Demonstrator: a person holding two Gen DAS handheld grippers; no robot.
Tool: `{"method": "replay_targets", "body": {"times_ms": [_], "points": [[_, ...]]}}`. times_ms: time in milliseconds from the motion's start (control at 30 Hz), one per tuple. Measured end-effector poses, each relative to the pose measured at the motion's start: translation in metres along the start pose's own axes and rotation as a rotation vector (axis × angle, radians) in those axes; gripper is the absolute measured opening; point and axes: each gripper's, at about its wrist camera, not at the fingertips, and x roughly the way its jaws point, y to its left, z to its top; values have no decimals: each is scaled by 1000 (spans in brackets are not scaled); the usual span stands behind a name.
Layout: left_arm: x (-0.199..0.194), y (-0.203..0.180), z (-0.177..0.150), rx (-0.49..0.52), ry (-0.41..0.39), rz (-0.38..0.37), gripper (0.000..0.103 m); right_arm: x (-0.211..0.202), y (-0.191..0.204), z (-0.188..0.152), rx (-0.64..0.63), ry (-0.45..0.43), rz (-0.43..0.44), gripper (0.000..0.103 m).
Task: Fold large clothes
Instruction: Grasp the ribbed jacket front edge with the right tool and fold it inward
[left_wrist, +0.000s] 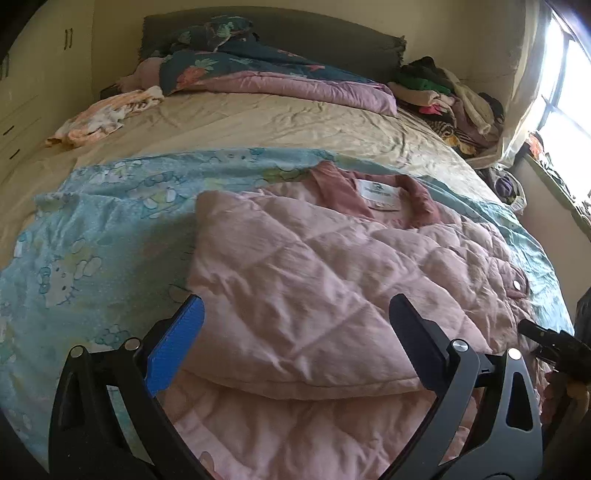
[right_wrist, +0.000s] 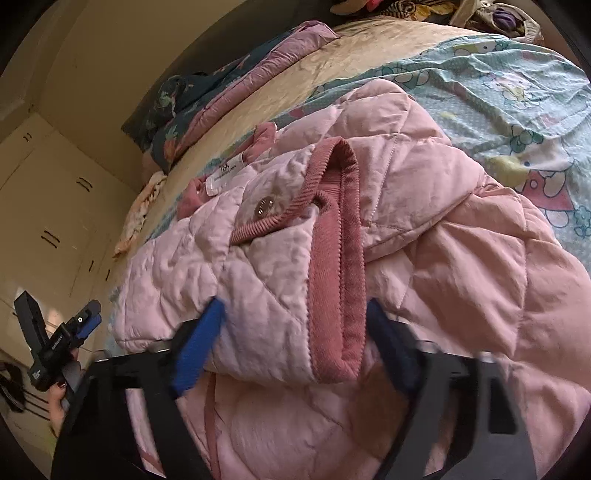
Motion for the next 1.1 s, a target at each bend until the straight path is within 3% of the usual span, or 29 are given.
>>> {"method": "replay_targets", "body": {"times_ms": [33,133,267,467,633,900,1067,1100], "points": [[-1,3,-1,-4,-3,5,93,0,4,1,-21,2,-6,33],[-1,11,3,-30,-10,9,93,-14,24,8,-123,-47,-12,23],[-2,13,6,-40,-26,6,93,-40,77,32,-348,-168,-49,20],[5,4,5,-29,-27,1,93,-48,122,63,-550,-282,-106,20],[10,-11,6,17,-36,-2,93,-28,108,67,-573,-261,-185,20],[21,-21,2,53,-3,-28,93,5,74,60,-485,-194,-246,20],[25,-22,1,58,4,-28,93,13,65,53,-466,-166,-274,32],[26,-23,0,61,4,-26,93,13,65,52,-466,-167,-289,40]]}}
